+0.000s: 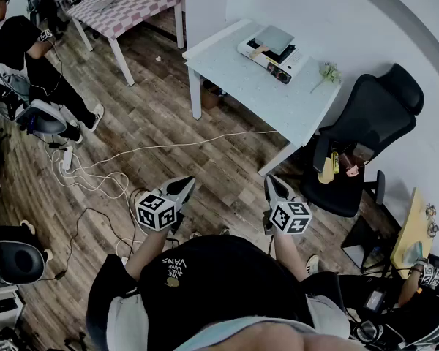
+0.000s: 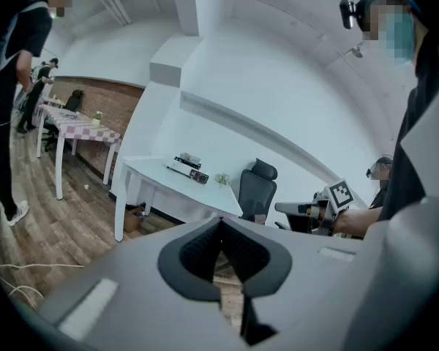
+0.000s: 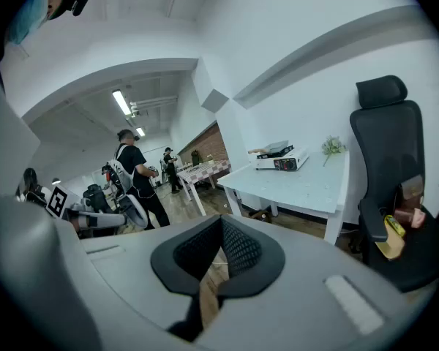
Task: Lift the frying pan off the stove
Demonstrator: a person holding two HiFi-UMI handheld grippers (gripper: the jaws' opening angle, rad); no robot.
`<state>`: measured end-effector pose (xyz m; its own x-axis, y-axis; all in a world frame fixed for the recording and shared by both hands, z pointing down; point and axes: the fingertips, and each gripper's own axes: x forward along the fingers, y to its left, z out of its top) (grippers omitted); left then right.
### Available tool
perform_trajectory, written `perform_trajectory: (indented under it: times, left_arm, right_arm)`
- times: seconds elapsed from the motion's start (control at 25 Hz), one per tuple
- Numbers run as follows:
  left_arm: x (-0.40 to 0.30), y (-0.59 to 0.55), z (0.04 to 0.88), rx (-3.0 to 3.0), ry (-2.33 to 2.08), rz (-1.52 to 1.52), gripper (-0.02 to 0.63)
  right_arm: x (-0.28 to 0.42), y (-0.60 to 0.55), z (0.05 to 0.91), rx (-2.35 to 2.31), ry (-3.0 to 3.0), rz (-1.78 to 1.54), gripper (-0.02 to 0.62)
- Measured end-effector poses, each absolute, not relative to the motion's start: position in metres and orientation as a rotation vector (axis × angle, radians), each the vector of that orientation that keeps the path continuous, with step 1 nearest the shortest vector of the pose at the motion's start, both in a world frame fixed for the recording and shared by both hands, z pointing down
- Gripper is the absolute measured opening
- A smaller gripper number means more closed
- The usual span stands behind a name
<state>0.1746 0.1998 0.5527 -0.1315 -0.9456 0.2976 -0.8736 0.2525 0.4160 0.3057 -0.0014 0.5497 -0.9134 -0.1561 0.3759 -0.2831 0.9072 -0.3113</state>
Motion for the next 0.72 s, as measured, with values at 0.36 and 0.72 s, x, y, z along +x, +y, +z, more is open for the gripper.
perform_trajectory:
  times: [0.36,0.72]
  left_arm:
    - [0.183,0.170,0.556,1.609,-2.069,-0.228,0.002]
    - [0.184,0.128,0.544,1.662,-2.154,-0.263,0.029]
  right_arm:
    - [0.306,-0.023,0.554,0.256,-2.736,0.514,0.005]
    - [0.289,-0.056,0.550,0.215,-2.808,0.698,0.103]
